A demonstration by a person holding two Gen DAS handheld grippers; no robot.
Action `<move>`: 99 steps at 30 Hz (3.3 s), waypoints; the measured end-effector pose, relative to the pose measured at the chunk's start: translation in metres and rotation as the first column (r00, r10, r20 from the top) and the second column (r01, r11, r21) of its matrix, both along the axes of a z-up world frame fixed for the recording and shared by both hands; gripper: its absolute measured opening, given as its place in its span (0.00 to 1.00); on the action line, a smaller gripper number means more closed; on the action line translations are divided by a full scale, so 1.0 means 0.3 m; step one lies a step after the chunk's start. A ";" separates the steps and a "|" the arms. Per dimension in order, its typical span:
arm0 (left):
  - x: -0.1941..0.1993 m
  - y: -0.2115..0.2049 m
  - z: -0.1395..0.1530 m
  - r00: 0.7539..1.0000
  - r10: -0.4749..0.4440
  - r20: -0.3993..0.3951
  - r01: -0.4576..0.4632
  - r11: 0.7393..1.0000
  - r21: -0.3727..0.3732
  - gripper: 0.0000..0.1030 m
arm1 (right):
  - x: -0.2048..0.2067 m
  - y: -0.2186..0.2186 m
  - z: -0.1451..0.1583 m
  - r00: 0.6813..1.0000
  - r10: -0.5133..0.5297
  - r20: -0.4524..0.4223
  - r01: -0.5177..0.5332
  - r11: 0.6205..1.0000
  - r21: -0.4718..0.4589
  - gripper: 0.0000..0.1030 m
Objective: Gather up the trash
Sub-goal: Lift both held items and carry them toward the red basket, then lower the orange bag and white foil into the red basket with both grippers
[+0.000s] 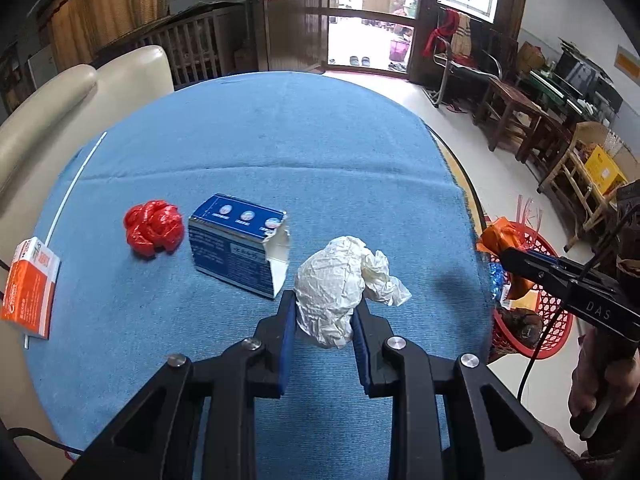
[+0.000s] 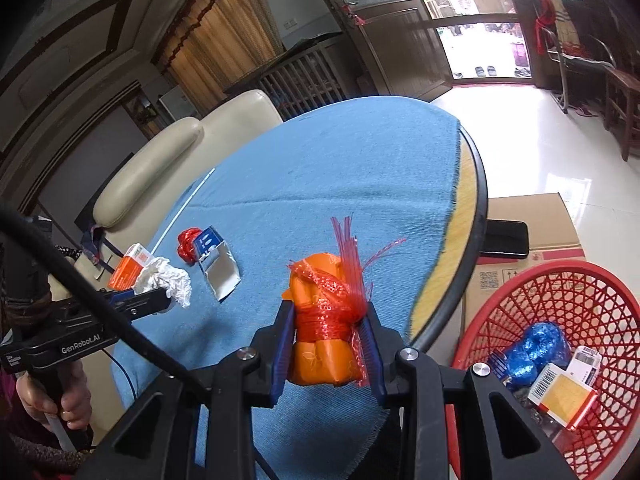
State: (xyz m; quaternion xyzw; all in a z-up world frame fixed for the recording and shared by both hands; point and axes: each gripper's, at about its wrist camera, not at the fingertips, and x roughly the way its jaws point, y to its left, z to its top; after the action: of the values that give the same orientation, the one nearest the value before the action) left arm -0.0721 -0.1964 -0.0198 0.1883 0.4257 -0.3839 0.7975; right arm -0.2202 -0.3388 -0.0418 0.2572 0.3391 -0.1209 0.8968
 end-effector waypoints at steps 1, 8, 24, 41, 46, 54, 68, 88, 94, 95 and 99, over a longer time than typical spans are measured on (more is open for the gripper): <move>-0.004 -0.004 -0.001 1.000 -0.005 0.001 0.005 1.000 0.001 0.27 | -0.005 -0.004 -0.002 1.000 -0.005 0.001 0.005 1.000 0.005 0.33; -0.031 -0.021 0.000 1.000 -0.029 0.007 0.029 1.000 0.005 0.27 | -0.028 -0.019 -0.001 1.000 -0.024 0.006 0.024 1.000 0.015 0.34; -0.045 -0.066 0.026 0.997 -0.058 0.048 0.057 0.998 0.028 0.27 | -0.040 -0.014 0.022 0.999 -0.028 0.023 0.028 1.000 0.006 0.34; -0.121 -0.185 0.066 0.982 -0.130 0.141 0.121 0.990 0.070 0.27 | -0.142 -0.043 0.050 0.995 -0.090 0.040 0.089 0.996 0.015 0.34; -0.142 -0.203 0.077 0.978 -0.144 0.151 0.135 0.988 0.071 0.27 | -0.157 -0.044 0.050 0.994 -0.097 0.041 0.096 0.995 0.015 0.34; -0.183 -0.243 0.091 0.969 -0.180 0.170 0.169 0.983 0.077 0.27 | -0.178 -0.045 0.052 0.993 -0.111 0.042 0.110 0.994 0.014 0.34; -0.246 -0.323 0.091 0.952 -0.249 0.179 0.237 0.968 0.088 0.27 | -0.229 -0.074 0.046 0.988 -0.151 0.039 0.150 0.988 0.023 0.34; -0.302 -0.417 0.078 0.925 -0.334 0.181 0.318 0.942 0.110 0.27 | -0.292 -0.122 0.031 0.975 -0.219 0.033 0.218 0.975 0.034 0.34; -0.313 -0.432 0.072 0.918 -0.352 0.181 0.335 0.935 0.120 0.27 | -0.322 -0.152 0.031 0.968 -0.248 0.031 0.247 0.968 0.033 0.34; -0.313 -0.434 0.071 0.917 -0.355 0.182 0.337 0.934 0.121 0.27 | -0.328 -0.157 0.031 0.967 -0.253 0.030 0.252 0.967 0.033 0.34; -0.319 -0.449 0.069 0.911 -0.370 0.181 0.351 0.928 0.127 0.27 | -0.352 -0.176 0.031 0.961 -0.275 0.030 0.274 0.961 0.034 0.34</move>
State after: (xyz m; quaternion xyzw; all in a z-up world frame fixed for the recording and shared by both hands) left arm -0.1678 -0.3311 0.0009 0.3381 0.3178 -0.4835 0.7423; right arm -0.3256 -0.3915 -0.0323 0.3172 0.2864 -0.2344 0.8732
